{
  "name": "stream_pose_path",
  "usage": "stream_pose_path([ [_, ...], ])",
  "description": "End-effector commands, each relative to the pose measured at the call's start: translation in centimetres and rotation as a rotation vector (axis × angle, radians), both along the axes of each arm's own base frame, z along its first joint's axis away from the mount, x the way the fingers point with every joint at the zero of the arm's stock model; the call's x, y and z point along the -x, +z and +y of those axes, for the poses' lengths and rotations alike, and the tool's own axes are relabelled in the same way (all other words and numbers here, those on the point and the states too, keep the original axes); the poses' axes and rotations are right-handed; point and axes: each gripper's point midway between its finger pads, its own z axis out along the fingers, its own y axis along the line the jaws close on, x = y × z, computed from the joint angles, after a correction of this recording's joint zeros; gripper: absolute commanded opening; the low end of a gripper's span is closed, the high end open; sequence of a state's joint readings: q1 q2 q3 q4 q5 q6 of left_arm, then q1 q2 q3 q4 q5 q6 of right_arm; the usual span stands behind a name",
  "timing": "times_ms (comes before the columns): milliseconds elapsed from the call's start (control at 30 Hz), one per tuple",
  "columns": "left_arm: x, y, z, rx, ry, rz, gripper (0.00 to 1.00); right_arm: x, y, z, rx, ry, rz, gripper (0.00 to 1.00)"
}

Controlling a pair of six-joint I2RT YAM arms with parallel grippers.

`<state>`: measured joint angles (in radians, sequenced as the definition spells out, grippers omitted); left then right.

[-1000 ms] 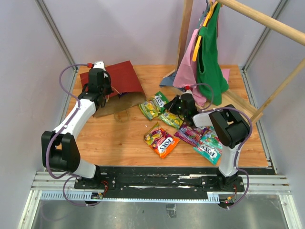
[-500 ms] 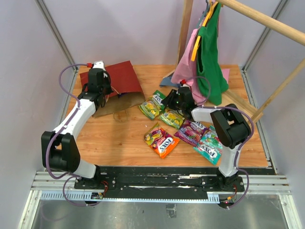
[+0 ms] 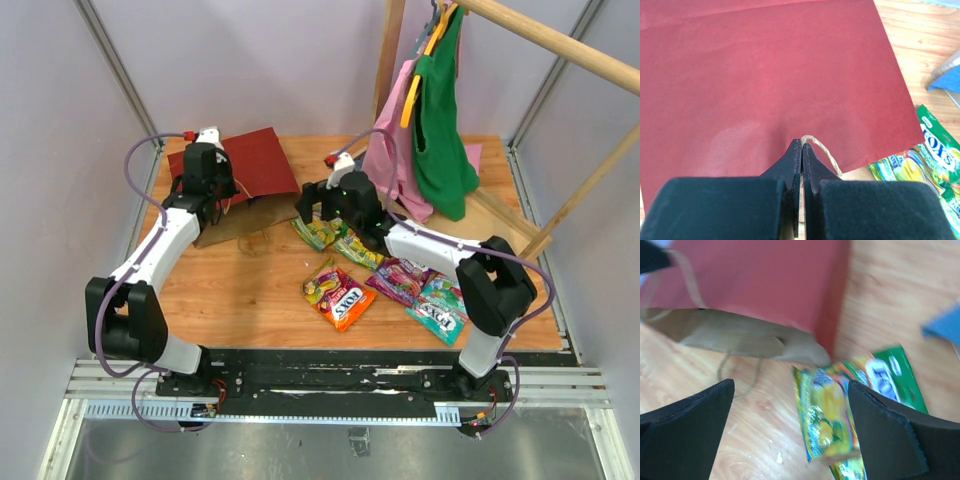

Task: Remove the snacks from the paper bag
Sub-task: Place the snack at the center of the board, then take out the snack from the paper bag.

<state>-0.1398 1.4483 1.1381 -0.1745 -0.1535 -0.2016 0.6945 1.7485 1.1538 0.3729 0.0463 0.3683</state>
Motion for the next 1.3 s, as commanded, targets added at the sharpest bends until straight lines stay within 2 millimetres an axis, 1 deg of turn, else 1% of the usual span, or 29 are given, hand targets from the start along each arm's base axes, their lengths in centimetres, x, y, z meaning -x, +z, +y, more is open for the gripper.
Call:
stream_pose_path([
  [0, 0.1, 2.8, -1.1, 0.026, -0.092, -0.085, 0.01, 1.5, 3.6, 5.7, 0.066, 0.358, -0.213, 0.93],
  [100, 0.7, 3.3, -2.2, 0.036, -0.162, -0.099, 0.01, 2.0, 4.5, 8.5, 0.033, 0.514, -0.264, 0.83],
  [133, 0.9, 3.4, -2.5, 0.037, -0.188, -0.105, 0.01, 2.1, 4.8, 9.3, 0.029, 0.554, -0.279, 0.81],
  [200, 1.4, 3.7, -3.4, 0.048, -0.246, -0.113, 0.01, 2.0, 4.4, 10.8, 0.025, 0.63, -0.281, 0.78],
  [233, 1.7, 3.8, -3.9, 0.052, -0.278, -0.115, 0.01, 2.1, 5.0, 11.4, 0.013, 0.66, -0.293, 0.77],
  [300, 2.1, 4.0, -4.5, 0.058, -0.319, -0.122, 0.01, 1.8, 4.1, 12.8, -0.001, 0.724, -0.292, 0.74],
  [400, 2.5, 4.3, -4.6, 0.054, -0.337, -0.142, 0.01, 1.5, 4.2, 14.5, -0.031, 0.784, -0.317, 0.7],
  [533, 2.8, 4.4, -4.5, 0.047, -0.34, -0.149, 0.0, 1.1, 4.1, 16.1, -0.063, 0.849, -0.325, 0.63],
  [633, 2.7, 4.1, -4.5, 0.044, -0.338, -0.143, 0.01, 1.3, 4.4, 17.0, -0.102, 0.892, -0.331, 0.56],
  [867, 2.4, 3.8, -4.3, 0.039, -0.325, -0.131, 0.01, 1.1, 5.0, 17.8, -0.151, 0.907, -0.361, 0.49],
  [933, 2.5, 3.9, -4.2, 0.039, -0.322, -0.133, 0.01, 1.0, 5.1, 18.0, -0.161, 0.909, -0.365, 0.45],
  [967, 2.5, 3.9, -4.2, 0.038, -0.32, -0.133, 0.01, 0.9, 5.2, 18.0, -0.167, 0.91, -0.37, 0.41],
  [1033, 2.5, 4.0, -4.1, 0.035, -0.312, -0.133, 0.0, 0.9, 5.3, 18.3, -0.179, 0.915, -0.37, 0.29],
  [1100, 2.5, 4.1, -3.9, 0.034, -0.301, -0.136, 0.01, 0.8, 5.4, 18.4, -0.188, 0.917, -0.372, 0.1],
  [1133, 2.5, 4.2, -3.8, 0.032, -0.293, -0.14, 0.01, 0.8, 5.5, 18.4, -0.191, 0.916, -0.374, 0.02],
  [1167, 2.6, 4.3, -3.7, 0.031, -0.287, -0.142, 0.0, 0.8, 5.6, 18.4, -0.195, 0.915, -0.377, 0.01],
  [1267, 2.7, 4.6, -3.3, 0.026, -0.266, -0.152, 0.01, 1.0, 5.4, 18.2, -0.196, 0.918, -0.375, 0.01],
])
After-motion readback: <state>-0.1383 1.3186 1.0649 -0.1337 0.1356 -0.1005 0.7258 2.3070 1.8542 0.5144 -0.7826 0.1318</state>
